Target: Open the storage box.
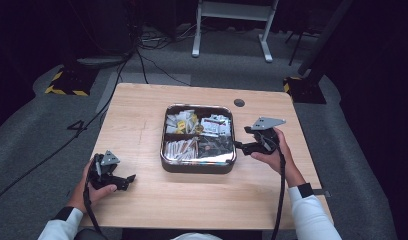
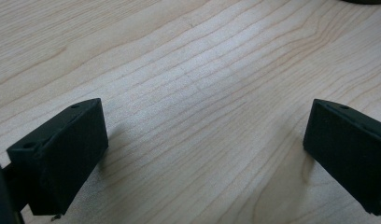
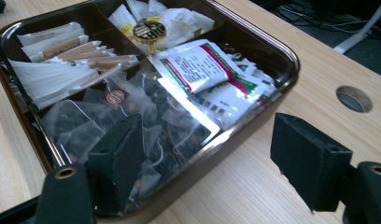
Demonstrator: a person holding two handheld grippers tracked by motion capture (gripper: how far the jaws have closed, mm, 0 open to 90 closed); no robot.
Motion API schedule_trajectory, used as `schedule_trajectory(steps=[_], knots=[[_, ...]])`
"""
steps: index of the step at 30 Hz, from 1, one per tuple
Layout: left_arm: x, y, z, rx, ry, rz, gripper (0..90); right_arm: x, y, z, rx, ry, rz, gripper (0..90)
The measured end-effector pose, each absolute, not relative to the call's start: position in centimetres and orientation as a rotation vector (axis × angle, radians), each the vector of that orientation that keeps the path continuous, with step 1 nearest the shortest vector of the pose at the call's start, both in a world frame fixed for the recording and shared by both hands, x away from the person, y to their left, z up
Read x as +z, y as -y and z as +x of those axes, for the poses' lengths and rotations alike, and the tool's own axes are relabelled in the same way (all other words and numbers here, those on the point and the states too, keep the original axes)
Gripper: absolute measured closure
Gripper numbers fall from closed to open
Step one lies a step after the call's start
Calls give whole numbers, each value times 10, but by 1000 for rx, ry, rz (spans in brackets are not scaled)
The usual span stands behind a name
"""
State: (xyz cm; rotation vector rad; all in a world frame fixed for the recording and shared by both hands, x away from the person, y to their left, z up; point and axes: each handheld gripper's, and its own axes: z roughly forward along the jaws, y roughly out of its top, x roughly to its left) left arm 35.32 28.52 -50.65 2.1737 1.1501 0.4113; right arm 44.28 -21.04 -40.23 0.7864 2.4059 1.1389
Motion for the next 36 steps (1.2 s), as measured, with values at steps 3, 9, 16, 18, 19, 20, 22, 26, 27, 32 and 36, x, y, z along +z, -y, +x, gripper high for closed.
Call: schedule_trajectory(steps=[3, 9, 16, 18, 19, 20, 22, 26, 27, 32, 36], knots=[[-507, -285, 353, 411, -1151, 2173, 2, -401, 202, 446, 1145, -2417, 768, 266], [-507, -285, 353, 411, -1151, 2173, 2, -399, 185, 450, 1145, -2430, 733, 265], [-506, -285, 353, 403, -1148, 2177, 1, -397, 171, 458, 1144, -2448, 722, 266], [-507, -285, 353, 409, -1149, 2174, 1, -397, 166, 460, 1151, -2445, 720, 282], [-507, -285, 353, 411, -1148, 2174, 1, -397, 163, 461, 1158, -2452, 720, 282], [-507, -285, 353, 411, -1148, 2173, 2, -397, 160, 462, 1156, -2460, 715, 282], [-507, -285, 353, 411, -1148, 2173, 2, -398, 154, 464, 1148, -2470, 705, 282], [-507, -286, 353, 411, -1148, 2173, 2, -401, 141, 468, 1146, -2493, 690, 286], [-507, -285, 353, 411, -1148, 2173, 2, -402, 138, 469, 1140, -2500, 683, 286], [-507, -285, 353, 408, -1151, 2171, 2, -405, 124, 472, 1136, -2520, 664, 285], [-507, -285, 353, 409, -1150, 2172, 3, -407, 117, 475, 1126, -2534, 653, 285]])
